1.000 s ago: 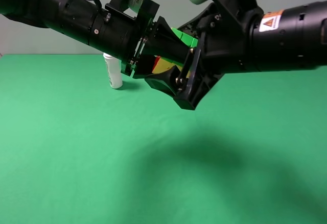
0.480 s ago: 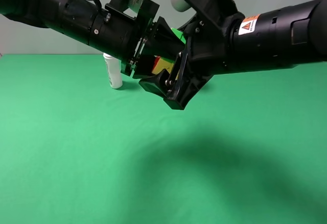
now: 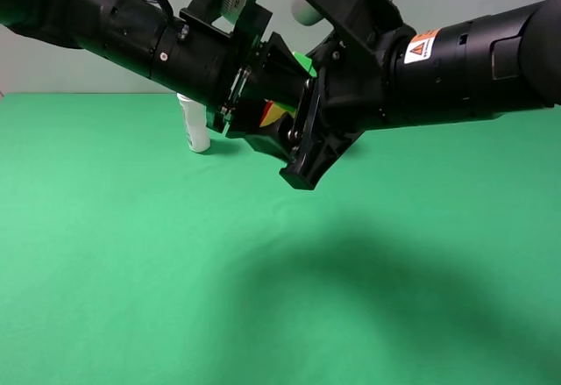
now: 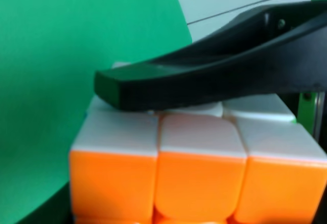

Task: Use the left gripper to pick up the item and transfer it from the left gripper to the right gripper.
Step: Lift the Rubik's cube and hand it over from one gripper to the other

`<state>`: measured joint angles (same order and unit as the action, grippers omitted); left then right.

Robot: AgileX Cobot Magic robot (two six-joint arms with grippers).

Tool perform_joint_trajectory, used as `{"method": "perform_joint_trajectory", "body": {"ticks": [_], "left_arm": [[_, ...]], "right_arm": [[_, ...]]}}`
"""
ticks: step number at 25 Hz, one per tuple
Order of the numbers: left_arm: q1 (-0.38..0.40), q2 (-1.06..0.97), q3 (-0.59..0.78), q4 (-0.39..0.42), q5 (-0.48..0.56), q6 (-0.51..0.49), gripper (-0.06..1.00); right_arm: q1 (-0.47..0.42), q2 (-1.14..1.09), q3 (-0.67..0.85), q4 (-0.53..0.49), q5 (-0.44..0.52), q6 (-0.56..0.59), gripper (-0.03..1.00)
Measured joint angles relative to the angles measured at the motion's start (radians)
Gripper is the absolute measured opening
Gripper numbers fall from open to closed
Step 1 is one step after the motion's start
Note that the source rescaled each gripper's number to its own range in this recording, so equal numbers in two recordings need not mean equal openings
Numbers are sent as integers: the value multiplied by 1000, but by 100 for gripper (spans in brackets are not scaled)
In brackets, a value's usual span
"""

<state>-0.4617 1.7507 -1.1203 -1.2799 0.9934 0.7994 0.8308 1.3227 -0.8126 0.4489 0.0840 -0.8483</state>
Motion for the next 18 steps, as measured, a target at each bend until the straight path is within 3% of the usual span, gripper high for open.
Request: {"method": "perform_joint_trajectory", "body": {"ticks": [1,2,18], "left_arm": [[0,0,0,6,6,1,0],[0,0,0,9,6,1,0],[0,0,0,9,7,3,0]], "right_arm": [[-1,0,0,0,-3,0,15],[-1,0,0,-1,-6,-3,3],[-1,0,0,-3,-9,-6,2]]}}
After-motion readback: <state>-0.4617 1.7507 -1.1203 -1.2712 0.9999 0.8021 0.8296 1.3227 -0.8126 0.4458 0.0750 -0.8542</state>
